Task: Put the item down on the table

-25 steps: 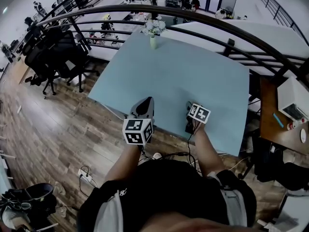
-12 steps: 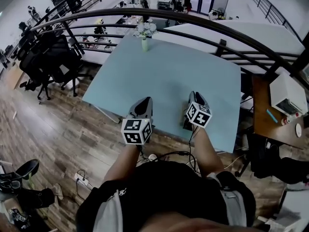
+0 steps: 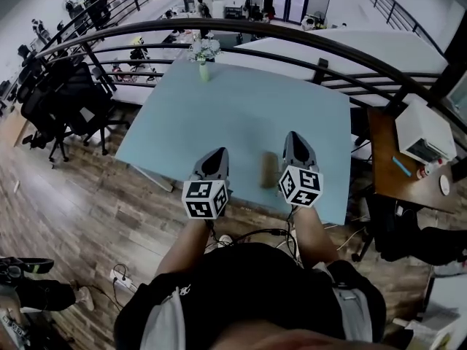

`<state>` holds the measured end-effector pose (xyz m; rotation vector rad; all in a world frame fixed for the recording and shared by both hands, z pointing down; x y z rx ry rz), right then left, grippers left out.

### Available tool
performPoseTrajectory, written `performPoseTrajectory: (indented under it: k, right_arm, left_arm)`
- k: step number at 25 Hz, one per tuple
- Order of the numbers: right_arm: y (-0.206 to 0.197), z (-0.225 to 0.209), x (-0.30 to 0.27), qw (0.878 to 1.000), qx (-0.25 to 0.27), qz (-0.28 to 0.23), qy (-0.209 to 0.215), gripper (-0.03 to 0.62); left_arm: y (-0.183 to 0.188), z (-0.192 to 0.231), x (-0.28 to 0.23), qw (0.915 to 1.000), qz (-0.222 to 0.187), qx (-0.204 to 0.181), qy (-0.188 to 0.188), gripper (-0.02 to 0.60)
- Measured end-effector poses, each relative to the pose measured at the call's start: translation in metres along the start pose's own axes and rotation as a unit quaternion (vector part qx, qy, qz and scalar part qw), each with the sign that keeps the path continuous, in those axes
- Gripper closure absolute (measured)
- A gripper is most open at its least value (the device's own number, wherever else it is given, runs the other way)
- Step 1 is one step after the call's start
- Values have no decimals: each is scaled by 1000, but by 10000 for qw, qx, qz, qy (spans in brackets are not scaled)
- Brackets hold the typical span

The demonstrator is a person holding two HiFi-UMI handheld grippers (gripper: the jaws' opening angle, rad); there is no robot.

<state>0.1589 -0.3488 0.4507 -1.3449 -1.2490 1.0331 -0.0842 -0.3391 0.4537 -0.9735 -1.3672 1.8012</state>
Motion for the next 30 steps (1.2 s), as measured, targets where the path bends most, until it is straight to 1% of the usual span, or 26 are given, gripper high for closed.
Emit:
performPoseTrajectory:
  k: [3, 7, 14, 30]
  right_arm:
    - [15, 1, 16, 9996, 149, -240, 51, 594]
    - [21, 1, 30, 9991, 151, -389, 99, 592]
    - [21, -1, 33, 9995, 53, -327, 0, 592]
    - [17, -3, 40, 9992, -119, -370, 59, 592]
  left_arm:
    - [0, -5, -2, 10000, -17, -5, -62, 568]
    - [-3, -9, -4, 9999, -31, -24, -120, 568]
    - [2, -12, -5, 9998, -63, -65, -204, 568]
    - [3, -17, -2, 9997, -52, -137, -216, 568]
Point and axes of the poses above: the fingertips, and each gripper's own axes: x backward along the fingers, z to its left, y out of its top, the point moved 7 cm from there along x, backward along the fingers
